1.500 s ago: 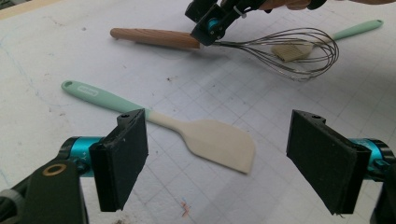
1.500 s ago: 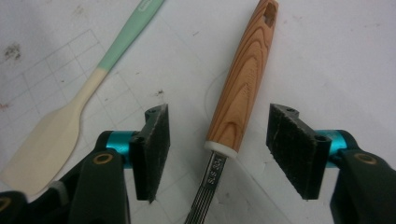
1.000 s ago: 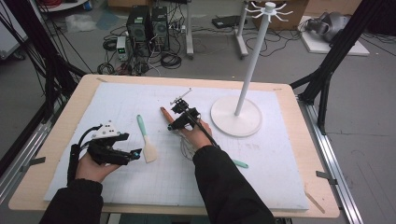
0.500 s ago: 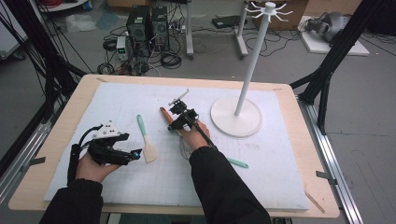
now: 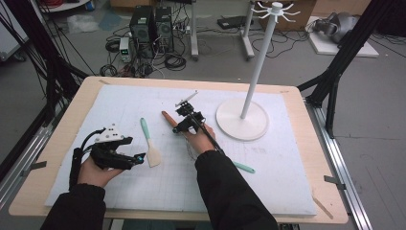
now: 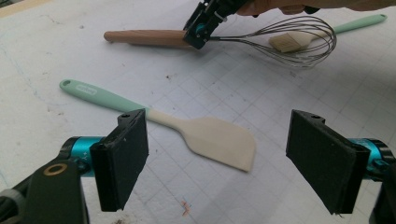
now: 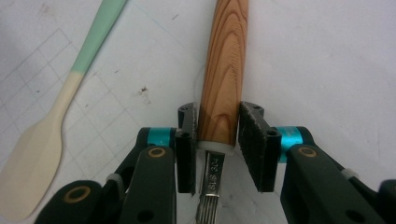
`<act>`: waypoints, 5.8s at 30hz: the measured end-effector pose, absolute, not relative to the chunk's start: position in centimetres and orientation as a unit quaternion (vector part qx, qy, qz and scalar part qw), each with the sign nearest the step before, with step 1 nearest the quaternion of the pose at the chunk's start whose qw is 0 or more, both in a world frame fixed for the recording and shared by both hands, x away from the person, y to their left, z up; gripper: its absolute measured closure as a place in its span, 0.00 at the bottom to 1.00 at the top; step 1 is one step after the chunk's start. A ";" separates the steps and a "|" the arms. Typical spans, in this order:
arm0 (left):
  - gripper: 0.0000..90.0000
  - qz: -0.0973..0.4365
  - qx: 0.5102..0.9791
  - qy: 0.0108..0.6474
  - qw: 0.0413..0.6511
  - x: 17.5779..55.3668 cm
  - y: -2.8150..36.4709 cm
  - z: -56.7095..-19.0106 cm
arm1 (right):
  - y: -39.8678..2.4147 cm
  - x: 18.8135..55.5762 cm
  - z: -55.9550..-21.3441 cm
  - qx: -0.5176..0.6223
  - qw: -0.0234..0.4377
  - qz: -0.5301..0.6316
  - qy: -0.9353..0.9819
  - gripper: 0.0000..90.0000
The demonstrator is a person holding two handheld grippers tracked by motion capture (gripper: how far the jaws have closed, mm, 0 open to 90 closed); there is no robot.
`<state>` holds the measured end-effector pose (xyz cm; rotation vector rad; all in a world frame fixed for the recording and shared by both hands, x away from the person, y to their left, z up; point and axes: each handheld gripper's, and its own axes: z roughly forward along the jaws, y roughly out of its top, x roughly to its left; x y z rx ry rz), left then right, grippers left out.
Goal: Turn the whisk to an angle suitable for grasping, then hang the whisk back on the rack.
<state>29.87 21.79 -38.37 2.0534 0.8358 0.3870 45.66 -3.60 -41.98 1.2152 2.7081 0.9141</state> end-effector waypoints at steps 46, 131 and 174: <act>0.24 0.153 0.826 0.329 0.431 29.9 21.7 -38.3 | -2.8 45.3 -41.8 0.376 0.007 0.284 0.882 0.78; 0.24 0.153 0.824 0.328 0.436 29.9 21.7 -38.2 | -1.4 43.0 -41.1 0.293 -0.004 0.257 0.921 0.78; 0.24 0.142 0.824 0.318 0.446 29.6 21.2 -38.0 | -11.0 38.6 -34.2 0.266 -0.014 0.437 0.859 0.78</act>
